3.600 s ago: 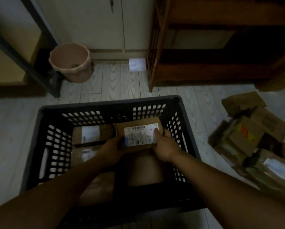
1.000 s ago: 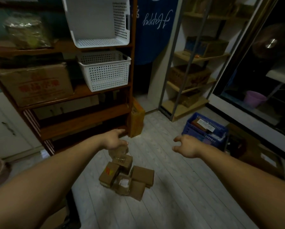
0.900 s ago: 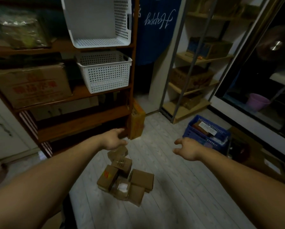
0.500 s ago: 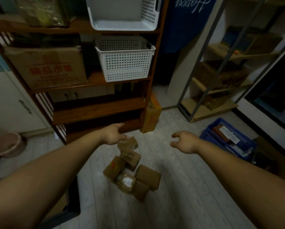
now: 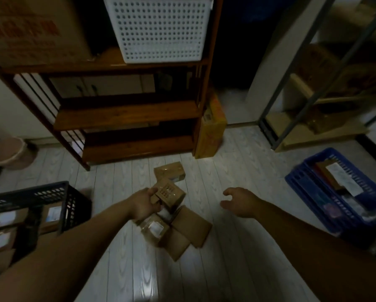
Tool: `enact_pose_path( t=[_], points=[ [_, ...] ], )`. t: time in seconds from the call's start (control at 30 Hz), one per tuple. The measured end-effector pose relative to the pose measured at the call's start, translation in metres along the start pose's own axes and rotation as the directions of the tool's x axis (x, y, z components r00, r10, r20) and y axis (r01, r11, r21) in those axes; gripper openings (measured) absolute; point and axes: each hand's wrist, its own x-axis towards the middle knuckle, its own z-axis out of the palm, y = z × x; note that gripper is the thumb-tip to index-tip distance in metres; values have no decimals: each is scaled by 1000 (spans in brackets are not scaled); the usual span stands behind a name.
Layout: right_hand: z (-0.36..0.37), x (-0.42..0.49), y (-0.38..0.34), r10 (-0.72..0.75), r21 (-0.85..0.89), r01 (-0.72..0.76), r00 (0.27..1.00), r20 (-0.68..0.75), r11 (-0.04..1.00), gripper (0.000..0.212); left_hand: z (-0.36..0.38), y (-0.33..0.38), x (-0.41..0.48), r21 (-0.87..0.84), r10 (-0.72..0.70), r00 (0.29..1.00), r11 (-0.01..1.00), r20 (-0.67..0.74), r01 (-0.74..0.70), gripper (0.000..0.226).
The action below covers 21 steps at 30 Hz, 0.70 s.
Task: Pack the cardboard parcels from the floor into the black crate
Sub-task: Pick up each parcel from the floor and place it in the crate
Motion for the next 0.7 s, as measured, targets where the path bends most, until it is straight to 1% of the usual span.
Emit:
enact_pose_path(
  t=[0.03, 0.1, 0.13, 0.2, 0.23, 0.37, 0.4, 0.47, 0.53, 0.6, 0.67, 0.7],
  points=[
    [18, 21, 13, -1, 21, 0, 1000, 10, 1000, 61, 17, -8, 21, -4, 15, 1000, 1000, 10, -15, 51],
    [59, 66, 37, 6, 65, -8, 1000, 28, 998, 65, 59, -40, 81, 19, 18, 1000, 1000, -3, -18, 68],
    [81, 89, 49, 11, 84, -14, 999, 39, 996, 66, 86, -68, 123, 36, 9, 1000, 999, -2, -9, 76],
    [129, 138, 72, 24, 125, -30, 998, 56, 992, 68, 127, -89, 175, 67, -8, 1000, 998, -9, 8, 82],
    [154, 162, 84, 29, 147, -38, 998, 64, 988, 69, 145, -91, 193, 75, 1, 1000, 997, -17, 0, 78],
    [247, 241, 130, 81, 180, -86, 996, 36, 980, 67, 210, -109, 271, 121, 31, 999, 992, -40, -26, 45],
    [267, 256, 140, 88, 198, -94, 995, 43, 976, 64, 224, -116, 293, 134, 26, 998, 991, -56, -18, 37],
    [304, 283, 160, 74, 241, -93, 994, 86, 966, 58, 249, -130, 328, 179, 17, 997, 984, -73, -4, 29],
    [333, 306, 177, 42, 285, -80, 989, 139, 955, 58, 268, -142, 353, 225, 0, 998, 974, -62, 14, 27],
    [350, 319, 187, 20, 329, -72, 987, 157, 942, 64, 279, -146, 368, 269, 3, 997, 963, -71, 16, 30],
    [360, 326, 189, 27, 387, -87, 987, 158, 918, 66, 289, -147, 379, 278, -23, 995, 959, -99, 50, 46],
    [363, 327, 188, 38, 432, -98, 989, 145, 896, 68, 293, -147, 383, 250, -49, 993, 965, -107, 75, 56]
  ],
)
